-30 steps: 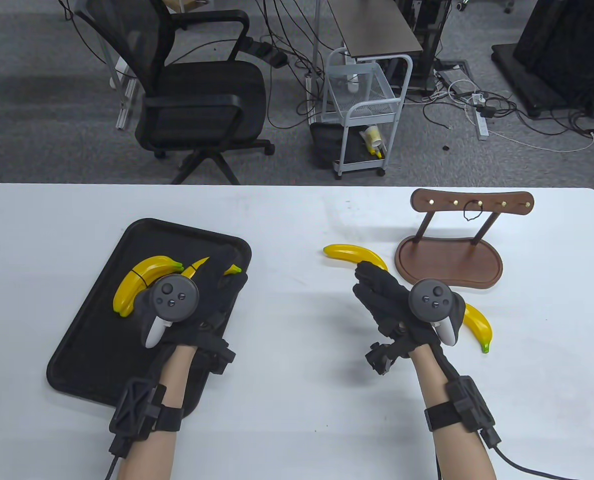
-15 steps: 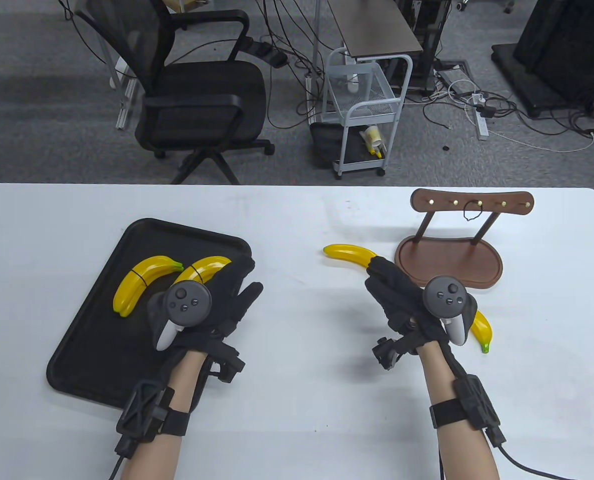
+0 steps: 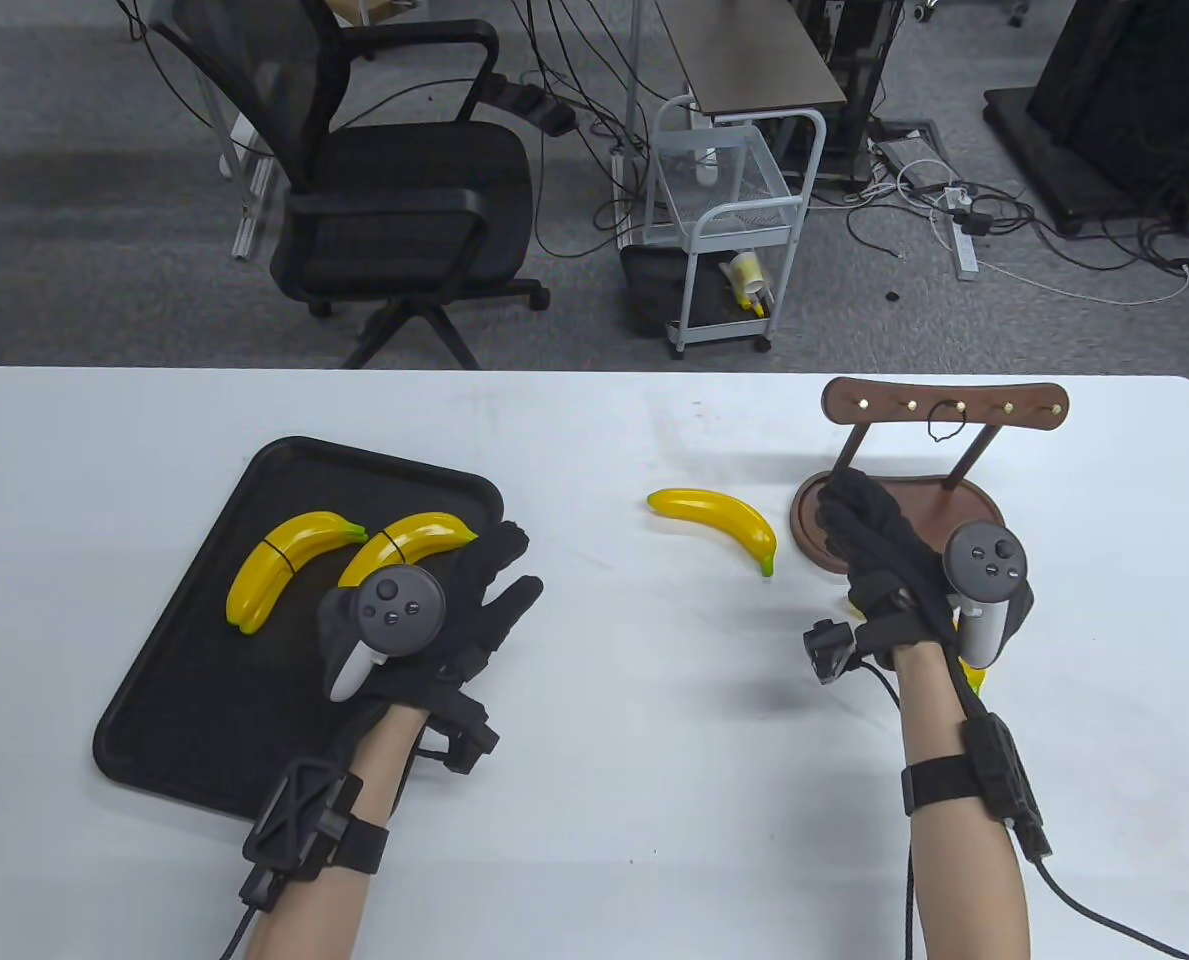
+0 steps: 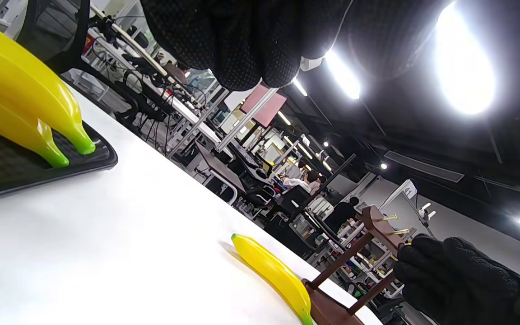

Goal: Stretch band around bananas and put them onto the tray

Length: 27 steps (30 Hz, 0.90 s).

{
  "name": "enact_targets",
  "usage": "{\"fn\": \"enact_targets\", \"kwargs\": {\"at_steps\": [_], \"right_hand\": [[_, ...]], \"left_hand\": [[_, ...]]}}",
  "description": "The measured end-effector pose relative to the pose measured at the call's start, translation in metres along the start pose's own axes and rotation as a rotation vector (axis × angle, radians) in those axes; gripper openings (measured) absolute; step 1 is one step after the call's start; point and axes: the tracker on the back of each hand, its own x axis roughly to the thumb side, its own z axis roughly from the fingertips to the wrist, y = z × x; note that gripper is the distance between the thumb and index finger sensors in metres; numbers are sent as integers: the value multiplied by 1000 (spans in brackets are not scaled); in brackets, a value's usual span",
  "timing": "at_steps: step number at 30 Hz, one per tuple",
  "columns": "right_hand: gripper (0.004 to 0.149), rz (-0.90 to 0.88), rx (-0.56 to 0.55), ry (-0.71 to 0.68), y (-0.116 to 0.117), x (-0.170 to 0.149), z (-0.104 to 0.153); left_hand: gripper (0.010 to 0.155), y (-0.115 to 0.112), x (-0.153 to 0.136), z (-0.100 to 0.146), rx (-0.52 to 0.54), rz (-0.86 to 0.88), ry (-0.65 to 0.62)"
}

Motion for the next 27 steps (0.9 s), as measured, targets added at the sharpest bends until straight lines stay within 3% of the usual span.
{"fn": "enact_targets", "kwargs": {"at_steps": [15, 27], "right_hand": [[63, -201, -242, 234, -42, -42, -37], [65, -328, -314, 352, -48, -66, -60]], "left_hand": [[59, -2, -1, 0, -9, 2, 10], [58, -2, -1, -1, -15, 0, 14]]}}
